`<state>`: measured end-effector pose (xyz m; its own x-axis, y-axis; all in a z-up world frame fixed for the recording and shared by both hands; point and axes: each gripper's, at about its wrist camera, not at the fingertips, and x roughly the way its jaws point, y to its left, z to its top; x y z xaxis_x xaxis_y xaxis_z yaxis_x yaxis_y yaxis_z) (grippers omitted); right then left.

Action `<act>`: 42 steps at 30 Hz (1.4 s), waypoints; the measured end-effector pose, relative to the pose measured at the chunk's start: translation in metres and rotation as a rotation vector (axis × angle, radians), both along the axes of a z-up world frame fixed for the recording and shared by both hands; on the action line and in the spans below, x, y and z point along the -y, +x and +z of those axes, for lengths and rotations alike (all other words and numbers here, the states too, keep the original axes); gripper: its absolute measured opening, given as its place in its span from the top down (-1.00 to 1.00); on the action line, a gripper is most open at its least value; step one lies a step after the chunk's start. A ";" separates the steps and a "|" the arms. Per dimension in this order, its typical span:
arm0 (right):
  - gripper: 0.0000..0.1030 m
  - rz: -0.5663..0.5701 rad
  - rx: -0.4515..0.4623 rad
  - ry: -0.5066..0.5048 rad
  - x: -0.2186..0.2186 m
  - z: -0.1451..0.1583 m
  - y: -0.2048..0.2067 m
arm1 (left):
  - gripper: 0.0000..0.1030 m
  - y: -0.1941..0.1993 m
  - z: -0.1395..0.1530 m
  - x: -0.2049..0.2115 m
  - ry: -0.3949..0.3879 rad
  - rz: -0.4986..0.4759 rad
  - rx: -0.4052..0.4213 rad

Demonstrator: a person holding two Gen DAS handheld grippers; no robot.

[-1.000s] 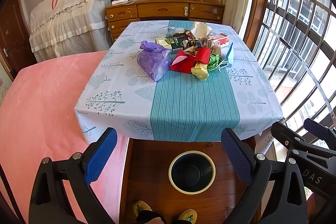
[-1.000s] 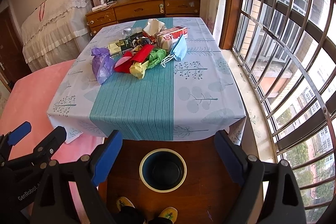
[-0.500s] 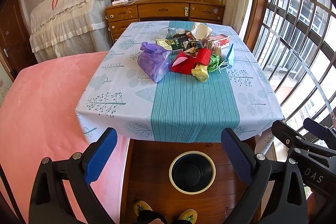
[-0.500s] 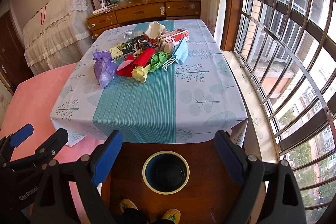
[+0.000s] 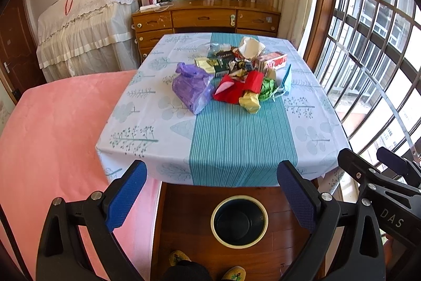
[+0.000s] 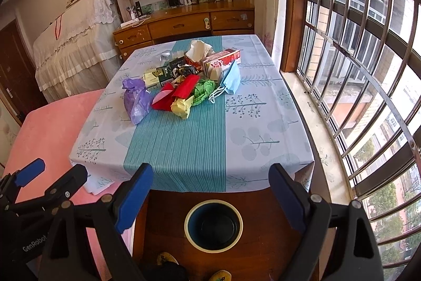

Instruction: Collect trash

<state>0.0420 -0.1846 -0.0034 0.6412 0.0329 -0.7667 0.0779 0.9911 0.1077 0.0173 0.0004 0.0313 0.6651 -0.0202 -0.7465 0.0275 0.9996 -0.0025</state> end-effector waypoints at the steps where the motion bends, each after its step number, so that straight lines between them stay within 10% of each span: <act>1: -0.75 -0.005 0.005 0.003 0.000 0.001 0.004 | -0.91 0.002 0.002 -0.001 0.003 0.000 0.012; 13: -0.75 -0.088 0.035 -0.001 -0.007 0.005 0.082 | -0.91 0.111 0.011 -0.046 -0.059 0.049 -0.002; 28: -0.48 -0.153 -0.120 0.068 -0.024 -0.040 0.203 | -0.91 0.330 -0.073 -0.075 -0.194 0.066 -0.417; 42: -0.28 -0.101 -0.291 0.048 -0.052 -0.094 0.279 | -0.91 0.379 -0.167 -0.076 -0.165 0.067 -0.693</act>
<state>0.3214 -0.1324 -0.0979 0.3973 0.0208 -0.9175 0.2105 0.9710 0.1132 0.3962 0.0760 -0.1356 0.0430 -0.1447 -0.9885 -0.0960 0.9843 -0.1482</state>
